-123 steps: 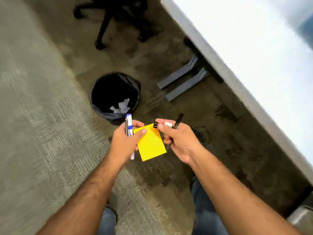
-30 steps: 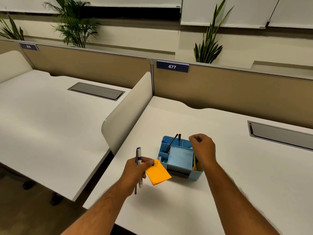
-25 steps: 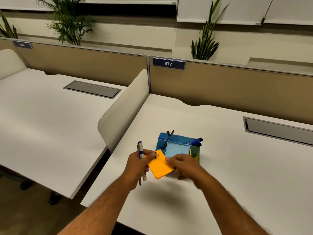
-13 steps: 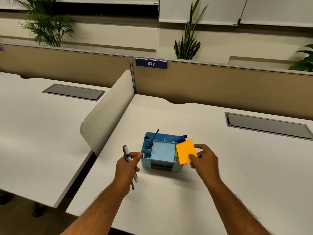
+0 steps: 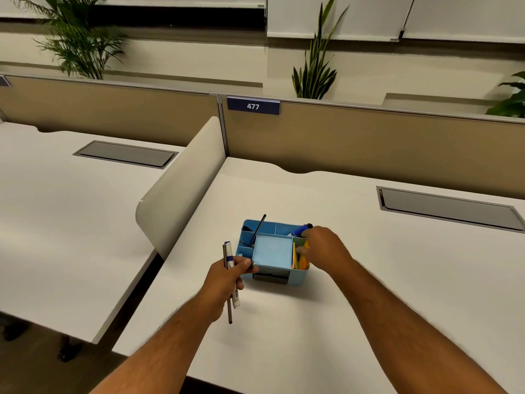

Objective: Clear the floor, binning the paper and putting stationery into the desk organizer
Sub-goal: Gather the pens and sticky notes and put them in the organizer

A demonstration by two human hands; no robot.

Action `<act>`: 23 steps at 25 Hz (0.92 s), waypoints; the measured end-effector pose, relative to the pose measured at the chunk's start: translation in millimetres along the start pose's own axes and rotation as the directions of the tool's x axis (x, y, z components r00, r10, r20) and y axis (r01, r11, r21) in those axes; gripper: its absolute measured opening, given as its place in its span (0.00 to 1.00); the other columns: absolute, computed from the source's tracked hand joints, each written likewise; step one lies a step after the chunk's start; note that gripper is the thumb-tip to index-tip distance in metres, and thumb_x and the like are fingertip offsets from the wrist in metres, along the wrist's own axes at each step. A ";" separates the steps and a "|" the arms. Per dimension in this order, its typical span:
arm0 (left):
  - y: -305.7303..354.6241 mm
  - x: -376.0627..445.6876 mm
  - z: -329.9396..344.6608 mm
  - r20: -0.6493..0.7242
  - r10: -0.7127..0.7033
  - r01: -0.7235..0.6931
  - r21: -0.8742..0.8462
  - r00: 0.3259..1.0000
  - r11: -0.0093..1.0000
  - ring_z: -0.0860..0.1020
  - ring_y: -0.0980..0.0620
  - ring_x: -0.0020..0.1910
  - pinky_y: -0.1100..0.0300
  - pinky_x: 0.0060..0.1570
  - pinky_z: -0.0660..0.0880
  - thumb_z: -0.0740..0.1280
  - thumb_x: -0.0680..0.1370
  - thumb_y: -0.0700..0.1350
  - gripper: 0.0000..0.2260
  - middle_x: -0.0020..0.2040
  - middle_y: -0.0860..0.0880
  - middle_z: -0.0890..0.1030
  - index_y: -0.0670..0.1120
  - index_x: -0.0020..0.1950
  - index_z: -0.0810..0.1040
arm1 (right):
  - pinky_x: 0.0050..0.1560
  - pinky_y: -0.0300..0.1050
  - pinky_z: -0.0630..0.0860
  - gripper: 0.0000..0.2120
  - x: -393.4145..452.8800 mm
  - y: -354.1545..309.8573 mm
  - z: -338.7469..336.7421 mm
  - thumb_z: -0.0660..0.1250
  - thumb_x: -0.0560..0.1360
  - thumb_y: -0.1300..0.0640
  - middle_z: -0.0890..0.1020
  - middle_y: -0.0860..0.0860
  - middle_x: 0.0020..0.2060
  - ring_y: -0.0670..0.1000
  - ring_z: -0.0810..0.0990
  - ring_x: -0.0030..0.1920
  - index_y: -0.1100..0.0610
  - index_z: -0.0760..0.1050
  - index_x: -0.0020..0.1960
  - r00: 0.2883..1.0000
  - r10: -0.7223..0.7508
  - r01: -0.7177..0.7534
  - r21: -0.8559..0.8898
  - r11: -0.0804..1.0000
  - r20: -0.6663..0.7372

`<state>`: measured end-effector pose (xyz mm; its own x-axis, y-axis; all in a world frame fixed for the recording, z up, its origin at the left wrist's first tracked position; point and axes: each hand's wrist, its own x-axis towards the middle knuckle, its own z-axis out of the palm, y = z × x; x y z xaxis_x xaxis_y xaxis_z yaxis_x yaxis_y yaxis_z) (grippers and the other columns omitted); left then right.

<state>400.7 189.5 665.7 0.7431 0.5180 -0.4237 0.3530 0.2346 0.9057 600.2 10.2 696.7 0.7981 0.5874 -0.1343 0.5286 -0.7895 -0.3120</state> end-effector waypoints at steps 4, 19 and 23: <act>5.0 1.4 3.0 0.058 0.005 -0.008 0.052 0.998 0.999 0.75 0.57 0.30 0.63 0.34 0.75 0.69 0.83 0.50 0.11 0.50 0.50 0.90 0.44 0.57 0.84 | 0.49 0.44 0.76 0.12 -10.0 -0.9 -4.3 0.70 0.80 0.48 0.83 0.51 0.53 0.52 0.81 0.52 0.52 0.83 0.59 0.977 0.012 0.022 0.155 0.988 -0.212; 1.4 14.7 8.0 0.011 -0.011 0.011 -0.043 1.000 0.999 0.75 0.56 0.28 0.60 0.34 0.75 0.73 0.80 0.52 0.09 0.30 0.50 0.79 0.48 0.53 0.86 | 0.54 0.48 0.86 0.06 -37.3 -74.0 11.8 0.79 0.73 0.57 0.88 0.46 0.44 0.46 0.87 0.48 0.51 0.87 0.49 0.995 -0.058 -0.015 0.694 0.720 0.081; -4.2 19.9 2.4 -0.025 -0.009 0.009 0.028 1.000 1.000 0.77 0.58 0.28 0.63 0.34 0.76 0.74 0.79 0.53 0.08 0.33 0.54 0.84 0.50 0.51 0.88 | 0.52 0.48 0.86 0.06 -36.5 -71.2 24.0 0.79 0.74 0.59 0.88 0.50 0.45 0.50 0.87 0.49 0.52 0.86 0.49 0.991 0.003 -0.105 0.764 0.637 0.133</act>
<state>415.3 196.8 653.4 0.7253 0.5367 -0.4311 0.3756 0.2162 0.9012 526.5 49.3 701.2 0.7539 0.6036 -0.2595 0.0320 -0.4282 -0.9031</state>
